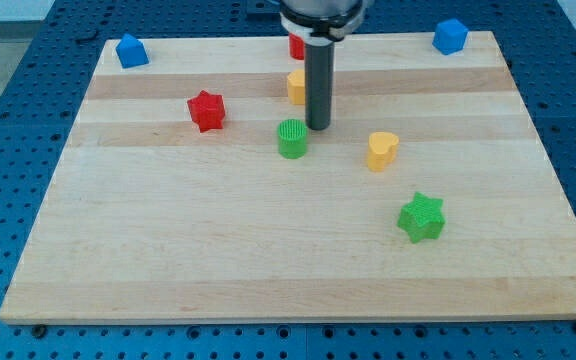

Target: Push the green circle slightly left

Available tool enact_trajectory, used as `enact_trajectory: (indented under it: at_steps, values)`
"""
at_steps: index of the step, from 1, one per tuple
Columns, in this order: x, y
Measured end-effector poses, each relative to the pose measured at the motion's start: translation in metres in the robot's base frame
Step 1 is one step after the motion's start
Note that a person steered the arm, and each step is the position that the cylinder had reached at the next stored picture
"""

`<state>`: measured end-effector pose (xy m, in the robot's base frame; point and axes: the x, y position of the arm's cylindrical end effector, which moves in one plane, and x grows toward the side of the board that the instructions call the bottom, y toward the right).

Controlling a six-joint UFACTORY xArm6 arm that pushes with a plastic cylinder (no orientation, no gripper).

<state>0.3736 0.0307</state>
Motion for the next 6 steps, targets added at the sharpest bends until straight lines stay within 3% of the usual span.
enact_trajectory:
  at_steps: [3, 6]
  values:
    - [0.030, -0.008]
    - [0.064, -0.110]
